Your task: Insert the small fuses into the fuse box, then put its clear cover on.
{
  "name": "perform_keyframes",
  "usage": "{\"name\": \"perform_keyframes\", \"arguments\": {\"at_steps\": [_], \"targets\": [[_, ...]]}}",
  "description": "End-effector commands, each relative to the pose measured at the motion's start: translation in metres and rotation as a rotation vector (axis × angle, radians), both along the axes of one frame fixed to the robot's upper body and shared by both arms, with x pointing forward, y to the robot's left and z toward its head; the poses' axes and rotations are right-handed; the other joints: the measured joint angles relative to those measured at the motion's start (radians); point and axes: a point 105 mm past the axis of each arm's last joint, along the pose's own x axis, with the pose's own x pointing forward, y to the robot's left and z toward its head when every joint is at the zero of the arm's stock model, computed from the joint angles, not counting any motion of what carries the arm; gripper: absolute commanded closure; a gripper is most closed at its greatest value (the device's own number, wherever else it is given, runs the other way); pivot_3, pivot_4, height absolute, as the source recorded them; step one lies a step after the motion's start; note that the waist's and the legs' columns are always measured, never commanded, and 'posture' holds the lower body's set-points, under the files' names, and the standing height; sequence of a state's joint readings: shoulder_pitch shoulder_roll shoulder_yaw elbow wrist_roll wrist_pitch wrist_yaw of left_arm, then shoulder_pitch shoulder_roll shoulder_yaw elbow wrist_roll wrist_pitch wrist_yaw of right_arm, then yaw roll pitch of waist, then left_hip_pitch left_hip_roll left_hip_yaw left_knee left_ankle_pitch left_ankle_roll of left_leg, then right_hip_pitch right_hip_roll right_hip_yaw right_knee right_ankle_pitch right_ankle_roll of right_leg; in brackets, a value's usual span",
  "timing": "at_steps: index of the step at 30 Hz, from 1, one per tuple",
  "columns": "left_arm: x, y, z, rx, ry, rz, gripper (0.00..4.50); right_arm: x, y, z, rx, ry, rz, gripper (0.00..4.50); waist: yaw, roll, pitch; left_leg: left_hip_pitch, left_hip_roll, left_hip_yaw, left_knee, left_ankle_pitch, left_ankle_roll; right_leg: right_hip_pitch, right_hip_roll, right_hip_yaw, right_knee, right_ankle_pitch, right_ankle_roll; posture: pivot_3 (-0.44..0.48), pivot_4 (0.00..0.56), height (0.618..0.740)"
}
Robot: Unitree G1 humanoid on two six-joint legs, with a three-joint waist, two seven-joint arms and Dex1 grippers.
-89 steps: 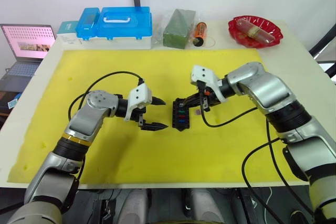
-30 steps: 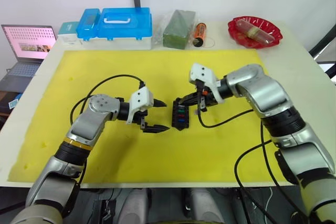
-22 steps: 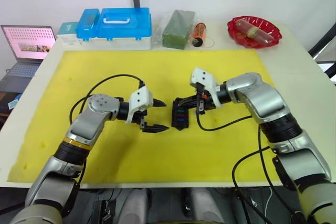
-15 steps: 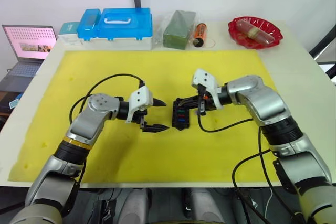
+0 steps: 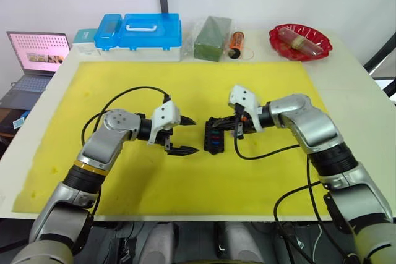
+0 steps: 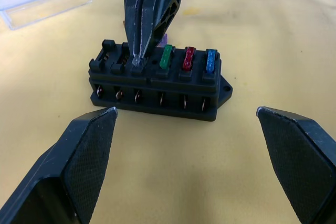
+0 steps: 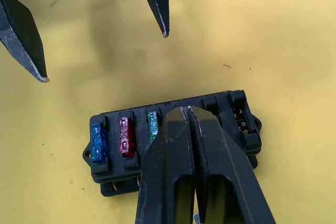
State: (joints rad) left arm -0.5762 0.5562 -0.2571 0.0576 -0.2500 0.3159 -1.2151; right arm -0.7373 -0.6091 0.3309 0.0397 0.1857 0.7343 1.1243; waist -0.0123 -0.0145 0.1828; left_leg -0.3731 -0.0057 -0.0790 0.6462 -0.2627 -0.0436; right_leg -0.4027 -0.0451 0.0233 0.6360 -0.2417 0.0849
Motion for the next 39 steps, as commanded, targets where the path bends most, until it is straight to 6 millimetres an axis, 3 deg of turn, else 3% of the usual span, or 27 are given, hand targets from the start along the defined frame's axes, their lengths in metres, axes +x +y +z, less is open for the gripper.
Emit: {"name": "perform_keyframes", "arguments": {"at_steps": [1, 6, 10, 13, 16, 22, 26, 30, 33, 36, 39], "targets": [[0.001, 0.0, 0.016, -0.022, -0.055, -0.006, 0.0, -0.012, -0.021, -0.058, -0.151, 0.173, -0.086, 4.46, 0.0, -0.001, -0.005, 0.0, 0.0, 0.0, 0.0, 0.0, 0.0, 0.0, 0.0, 0.0, 0.0, 0.0, 0.0, 0.0, 0.15, 0.74], [0.001, 0.002, 0.019, -0.023, -0.059, -0.004, 0.0, -0.003, 0.001, -0.016, 0.065, 0.082, -0.059, 4.46, -0.001, -0.001, -0.01, 0.0, 0.0, -0.001, 0.0, 0.0, 0.0, 0.002, 0.0, -0.001, -0.003, 0.0, 0.0, 0.0, 0.15, 0.74], [0.001, 0.006, 0.024, -0.031, -0.063, 0.0, 0.0, -0.001, 0.005, 0.013, 0.136, 0.02, -0.059, 4.46, -0.004, 0.001, -0.01, -0.001, 0.0, -0.001, -0.001, 0.0, 0.0, 0.0, 0.001, -0.001, -0.002, 0.0, 0.0, 0.0, 0.15, 0.74], [0.0, 0.01, 0.033, -0.047, -0.064, 0.006, 0.0, -0.004, 0.008, 0.048, 0.22, -0.02, -0.056, 4.46, -0.005, 0.002, -0.008, -0.004, 0.0, -0.001, -0.001, 0.0, 0.0, -0.003, 0.001, -0.001, -0.002, 0.0, 0.0, 0.0, 0.15, 0.74], [-0.001, 0.014, 0.049, -0.107, -0.019, 0.036, 0.0, -0.013, 0.0, 0.07, 0.239, -0.057, -0.054, 4.46, -0.005, 0.003, -0.008, -0.008, 0.0, -0.001, 0.0, 0.0, 0.0, -0.007, 0.001, -0.001, -0.002, 0.0, 0.0, 0.0, 0.15, 0.74], [-0.01, 0.022, 0.06, -0.094, 0.039, 0.062, 0.0, -0.024, -0.038, 0.073, 0.147, -0.129, -0.114, 4.46, -0.001, 0.003, -0.007, -0.011, 0.0, -0.003, 0.0, 0.0, 0.0, -0.008, 0.0, -0.003, -0.004, 0.0, 0.0, 0.0, 0.15, 0.74], [-0.014, 0.05, 0.068, -0.035, 0.061, 0.109, 0.0, -0.046, -0.081, 0.073, 0.062, -0.122, -0.159, 3.53, -0.002, 0.003, -0.006, -0.013, 0.0, -0.003, 0.0, 0.0, 0.0, -0.009, 0.0, -0.003, -0.004, 0.0, 0.0, 0.0, 0.15, 0.74], [-0.016, 0.055, 0.071, -0.024, 0.06, 0.125, 0.0, -0.059, -0.109, 0.072, 0.048, -0.095, -0.202, 2.13, -0.005, 0.004, -0.006, -0.013, 0.001, -0.001, 0.0, 0.0, 0.001, -0.01, 0.0, -0.003, -0.004, 0.0, 0.0, 0.0, 0.15, 0.74], [-0.016, 0.072, 0.072, -0.003, 0.061, 0.156, 0.0, -0.064, -0.133, 0.069, 0.015, -0.09, -0.294, 1.09, -0.004, 0.003, -0.006, -0.012, 0.001, -0.001, 0.0, 0.0, 0.001, -0.009, 0.001, -0.003, -0.004, -0.001, -0.001, 0.0, 0.15, 0.74], [-0.016, 0.077, 0.073, 0.002, 0.064, 0.168, 0.0, -0.068, -0.155, 0.063, -0.008, -0.069, -0.363, 0.07, -0.003, 0.003, -0.006, -0.013, 0.001, 0.0, 0.0, 0.0, 0.001, -0.01, 0.0, -0.002, -0.005, -0.001, 0.0, 0.0, 0.15, 0.74], [-0.016, 0.078, 0.071, 0.007, 0.076, 0.165, 0.0, -0.071, -0.164, 0.062, -0.013, -0.057, -0.383, 0.02, -0.002, 0.003, -0.006, -0.013, 0.001, 0.0, 0.0, 0.0, 0.001, -0.009, 0.0, -0.001, -0.005, -0.001, -0.001, 0.0, 0.15, 0.74]]}}
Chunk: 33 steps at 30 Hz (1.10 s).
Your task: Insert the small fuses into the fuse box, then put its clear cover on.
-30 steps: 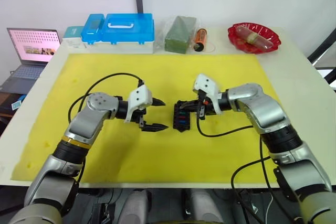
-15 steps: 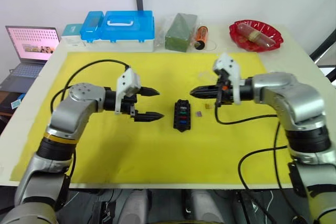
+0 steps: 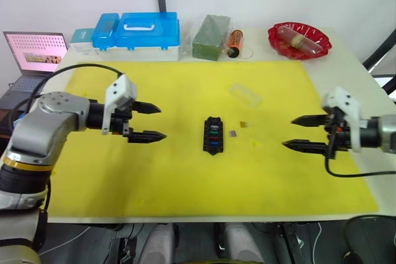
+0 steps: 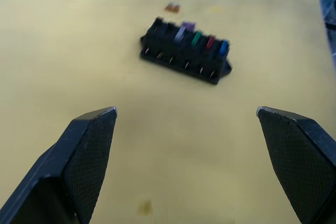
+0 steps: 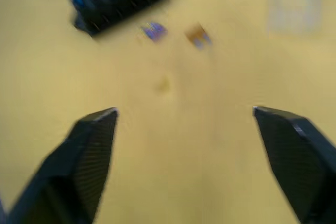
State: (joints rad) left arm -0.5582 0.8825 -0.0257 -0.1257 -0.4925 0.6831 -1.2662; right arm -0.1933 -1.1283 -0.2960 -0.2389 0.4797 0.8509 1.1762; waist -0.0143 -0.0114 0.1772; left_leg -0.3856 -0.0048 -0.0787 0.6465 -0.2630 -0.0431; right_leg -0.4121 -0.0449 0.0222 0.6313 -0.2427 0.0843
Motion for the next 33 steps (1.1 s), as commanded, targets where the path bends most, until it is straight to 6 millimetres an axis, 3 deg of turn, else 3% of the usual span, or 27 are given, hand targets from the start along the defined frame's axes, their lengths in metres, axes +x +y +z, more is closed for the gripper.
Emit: {"name": "perform_keyframes", "arguments": {"at_steps": [1, 6, 11, 14, 17, 24, 27, 29, 33], "targets": [[-0.001, 0.001, 0.009, -0.002, -0.035, -0.022, 0.0, -0.002, -0.004, 0.016, -0.01, -0.056, 0.007, 0.02, 0.0, 0.0, 0.0, 0.0, 0.0, 0.0, 0.0, 0.0, 0.0, 0.0, 0.0, 0.0, 0.0, -0.001, -0.002, 0.0, 0.15, 0.74], [0.0, -0.012, 0.008, -0.022, -0.051, -0.052, 0.0, -0.001, 0.012, 0.015, 0.046, -0.035, 0.029, 0.02, -0.001, 0.0, 0.0, 0.0, 0.0, 0.0, 0.0, 0.0, 0.0, 0.0, 0.0, 0.0, 0.0, -0.001, -0.001, 0.0, 0.15, 0.74], [-0.004, -0.04, -0.001, -0.057, -0.083, -0.099, 0.0, 0.014, 0.04, 0.003, 0.186, 0.008, -0.019, 0.02, 0.0, -0.001, 0.0, 0.0, 0.0, 0.0, 0.0, 0.0, 0.0, 0.0, 0.0, 0.001, 0.0, 0.0, 0.0, 0.0, 0.15, 0.74], [-0.007, -0.053, -0.008, -0.055, -0.081, -0.119, 0.0, 0.016, 0.061, -0.012, 0.283, 0.097, -0.03, 0.63, 0.001, -0.001, 0.0, -0.001, 0.0, 0.0, 0.0, 0.0, 0.0, 0.0, 0.0, 0.001, 0.0, 0.001, 0.001, 0.0, 0.15, 0.74], [-0.009, -0.057, -0.014, -0.045, -0.078, -0.125, 0.0, 0.02, 0.074, -0.028, 0.304, 0.151, -0.056, 1.56, 0.001, -0.001, 0.0, -0.001, 0.0, -0.001, 0.0, 0.0, 0.0, 0.0, 0.0, 0.001, 0.0, 0.001, 0.001, 0.0, 0.15, 0.74], [-0.01, -0.06, -0.018, -0.038, -0.078, -0.124, 0.0, 0.03, 0.09, -0.048, 0.45, 0.274, -0.16, 1.56, 0.001, -0.001, 0.0, -0.001, 0.0, -0.001, 0.0, 0.0, 0.0, -0.001, 0.0, 0.001, 0.0, 0.001, 0.001, 0.0, 0.15, 0.74], [-0.01, -0.062, -0.018, -0.036, -0.084, -0.133, 0.0, 0.032, 0.098, -0.052, 0.497, 0.298, -0.178, 2.09, 0.001, 0.0, 0.0, -0.001, 0.0, -0.001, 0.0, 0.0, 0.0, -0.001, 0.0, 0.001, 0.0, 0.001, 0.001, 0.0, 0.15, 0.74], [-0.01, -0.061, -0.02, -0.026, -0.094, -0.133, 0.0, 0.033, 0.102, -0.055, 0.502, 0.308, -0.185, 2.72, 0.0, 0.0, 0.0, -0.001, 0.0, -0.001, 0.0, 0.0, 0.0, -0.001, 0.0, 0.001, 0.0, 0.001, 0.001, 0.0, 0.15, 0.74], [-0.01, -0.064, -0.019, -0.024, -0.113, -0.142, 0.0, 0.035, 0.105, -0.056, 0.514, 0.313, -0.203, 2.72, 0.0, 0.0, 0.0, -0.001, 0.0, -0.001, 0.0, 0.0, 0.0, -0.001, 0.0, 0.001, 0.0, 0.001, 0.001, 0.0, 0.15, 0.74]]}}
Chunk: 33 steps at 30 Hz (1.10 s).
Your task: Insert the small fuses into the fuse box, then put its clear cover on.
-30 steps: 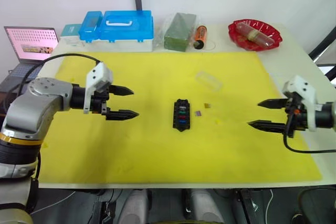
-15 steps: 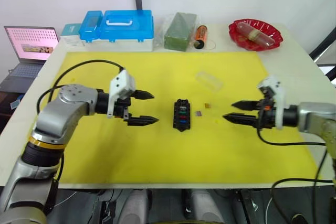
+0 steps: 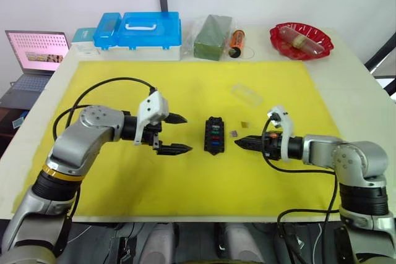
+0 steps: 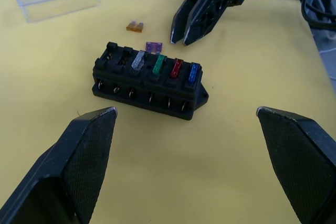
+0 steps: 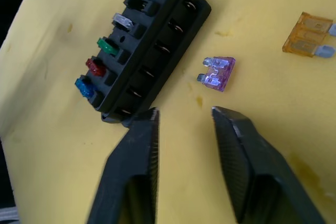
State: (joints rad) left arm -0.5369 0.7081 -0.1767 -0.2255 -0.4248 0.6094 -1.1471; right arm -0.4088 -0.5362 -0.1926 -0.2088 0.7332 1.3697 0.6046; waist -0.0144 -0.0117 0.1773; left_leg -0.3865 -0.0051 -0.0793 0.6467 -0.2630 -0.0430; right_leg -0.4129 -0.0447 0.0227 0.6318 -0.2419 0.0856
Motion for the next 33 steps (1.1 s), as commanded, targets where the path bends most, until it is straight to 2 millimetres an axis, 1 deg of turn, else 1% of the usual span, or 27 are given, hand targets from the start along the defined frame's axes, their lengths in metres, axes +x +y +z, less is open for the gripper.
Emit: {"name": "perform_keyframes", "arguments": {"at_steps": [1, 12, 21, 28, 33], "targets": [[-0.002, -0.004, 0.008, -0.004, -0.062, -0.022, 0.0, 0.005, 0.0, 0.012, 0.029, -0.039, -0.021, 2.72, 0.0, 0.0, 0.0, 0.0, 0.0, 0.0, 0.0, 0.0, 0.0, 0.0, 0.0, 0.0, 0.0, 0.0, 0.0, 0.0, 0.15, 0.74], [0.002, -0.014, 0.021, -0.022, -0.135, -0.057, 0.0, 0.015, 0.0, 0.008, 0.096, 0.029, -0.082, 2.72, -0.001, 0.0, 0.0, 0.0, 0.0, 0.0, 0.0, 0.0, 0.0, 0.0, 0.0, 0.0, 0.0, 0.0, 0.0, 0.0, 0.15, 0.74], [0.005, -0.017, 0.022, -0.025, -0.151, -0.06, 0.0, 0.013, 0.007, 0.005, 0.169, 0.085, -0.089, 2.72, -0.004, 0.0, 0.0, 0.0, 0.0, 0.0, 0.0, 0.0, 0.0, 0.0, 0.0, 0.0, 0.0, 0.0, 0.0, 0.0, 0.15, 0.74], [0.007, -0.016, 0.022, -0.027, -0.158, -0.053, 0.0, 0.02, 0.012, 0.003, 0.203, 0.111, -0.114, 2.72, -0.004, 0.0, 0.0, 0.0, 0.0, 0.0, 0.0, 0.0, 0.0, 0.0, 0.001, 0.0, 0.0, 0.0, 0.0, 0.0, 0.15, 0.74], [0.007, -0.015, 0.023, -0.028, -0.163, -0.042, 0.0, 0.023, 0.011, 0.002, 0.204, 0.117, -0.126, 2.72, -0.005, 0.0, 0.0, 0.0, 0.0, 0.0, 0.0, 0.0, 0.0, 0.0, 0.001, 0.0, 0.0, 0.0, 0.0, 0.0, 0.15, 0.74]]}}
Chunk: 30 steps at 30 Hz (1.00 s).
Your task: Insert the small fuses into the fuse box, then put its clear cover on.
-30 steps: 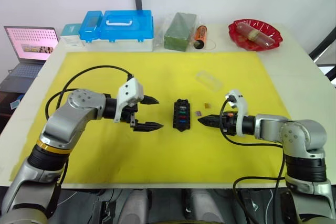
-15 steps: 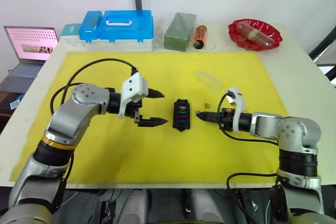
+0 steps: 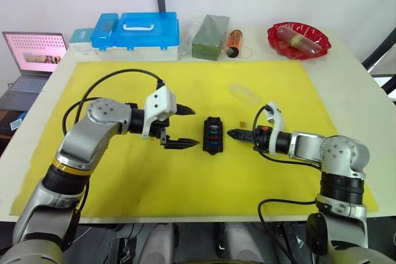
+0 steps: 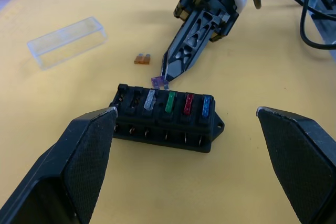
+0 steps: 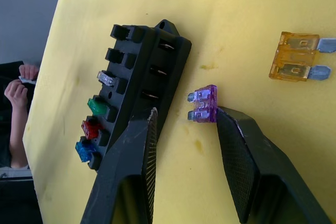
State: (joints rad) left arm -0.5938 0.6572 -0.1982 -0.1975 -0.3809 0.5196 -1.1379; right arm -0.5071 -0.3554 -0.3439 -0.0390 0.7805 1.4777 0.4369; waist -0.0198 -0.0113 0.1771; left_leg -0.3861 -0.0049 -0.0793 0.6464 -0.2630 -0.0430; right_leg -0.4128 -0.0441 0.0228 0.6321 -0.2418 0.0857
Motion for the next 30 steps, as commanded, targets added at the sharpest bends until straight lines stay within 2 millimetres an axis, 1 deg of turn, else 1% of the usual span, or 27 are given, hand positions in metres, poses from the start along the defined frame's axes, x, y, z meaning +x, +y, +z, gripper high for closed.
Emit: {"name": "perform_keyframes", "arguments": {"at_steps": [1, 11, 12, 13, 16, 17, 22, 26, 28, 30], "targets": [[0.0, 0.0, 0.009, -0.008, -0.048, 0.0, 0.0, 0.004, 0.001, 0.006, 0.018, -0.02, -0.007, 2.72, 0.0, 0.0, 0.0, 0.0, 0.0, 0.0, 0.0, 0.0, 0.0, 0.0, 0.0, 0.0, 0.0, 0.0, 0.0, 0.0, 0.15, 0.74], [-0.001, 0.0, 0.01, -0.015, -0.051, 0.008, 0.0, 0.009, -0.002, 0.005, 0.021, -0.01, -0.034, 2.72, 0.0, 0.0, 0.0, 0.0, 0.0, 0.0, 0.0, 0.0, 0.0, 0.0, 0.0, 0.0, 0.0, 0.0, 0.0, 0.0, 0.15, 0.74], [-0.001, 0.0, 0.01, -0.015, -0.051, 0.008, 0.0, 0.01, -0.003, 0.004, 0.023, -0.009, -0.04, 3.05, 0.0, 0.0, 0.0, 0.0, 0.0, 0.0, 0.0, 0.0, 0.0, 0.0, 0.0, 0.0, 0.0, 0.0, 0.0, 0.0, 0.15, 0.74], [-0.001, 0.0, 0.01, -0.015, -0.051, 0.008, 0.0, 0.01, -0.003, 0.004, 0.024, -0.008, -0.043, 3.25, 0.0, 0.0, 0.0, 0.0, 0.0, 0.0, 0.0, 0.0, 0.0, 0.0, 0.0, 0.0, 0.0, 0.0, 0.0, 0.0, 0.15, 0.74], [-0.001, 0.0, 0.01, -0.016, -0.052, 0.008, 0.0, 0.01, -0.004, 0.004, 0.025, -0.008, -0.046, 4.25, 0.0, 0.0, 0.0, 0.0, 0.0, 0.0, 0.0, 0.0, 0.0, 0.0, 0.0, 0.0, 0.0, 0.0, 0.0, 0.0, 0.15, 0.74], [-0.001, 0.0, 0.01, -0.016, -0.052, 0.009, 0.0, 0.011, -0.004, 0.004, 0.025, -0.008, -0.047, 4.49, 0.0, 0.0, 0.0, 0.0, 0.0, 0.0, 0.0, 0.0, 0.0, 0.0, 0.0, 0.0, 0.0, 0.0, 0.0, 0.0, 0.15, 0.74], [-0.001, -0.001, 0.01, -0.019, -0.053, 0.01, 0.0, 0.012, -0.006, 0.006, 0.033, -0.012, -0.06, 4.49, 0.001, 0.0, 0.0, 0.0, 0.0, 0.0, 0.0, 0.0, 0.0, 0.0, 0.0, 0.0, 0.0, 0.0, 0.0, 0.0, 0.15, 0.74], [-0.001, -0.001, 0.01, -0.022, -0.052, 0.011, 0.0, 0.013, -0.01, 0.017, 0.011, -0.056, -0.056, 4.49, 0.001, 0.0, 0.0, 0.0, 0.0, 0.0, 0.0, 0.0, 0.0, 0.0, 0.0, 0.0, 0.0, 0.0, 0.0, 0.0, 0.15, 0.74], [0.0, 0.0, 0.008, -0.02, -0.051, 0.019, 0.0, 0.014, -0.014, 0.034, -0.067, -0.135, -0.028, 4.49, 0.002, 0.001, 0.0, 0.0, 0.0, 0.0, 0.0, 0.0, 0.0, 0.0, 0.0, 0.0, 0.0, 0.0, 0.0, 0.0, 0.15, 0.74], [0.002, 0.004, 0.007, -0.014, -0.047, 0.031, 0.0, 0.012, -0.015, 0.054, -0.168, -0.235, 0.036, 4.49, 0.004, 0.003, 0.002, -0.001, -0.001, 0.0, 0.0, 0.0, 0.0, 0.0, -0.001, 0.0, 0.0, 0.0, 0.0, 0.0, 0.15, 0.74]]}}
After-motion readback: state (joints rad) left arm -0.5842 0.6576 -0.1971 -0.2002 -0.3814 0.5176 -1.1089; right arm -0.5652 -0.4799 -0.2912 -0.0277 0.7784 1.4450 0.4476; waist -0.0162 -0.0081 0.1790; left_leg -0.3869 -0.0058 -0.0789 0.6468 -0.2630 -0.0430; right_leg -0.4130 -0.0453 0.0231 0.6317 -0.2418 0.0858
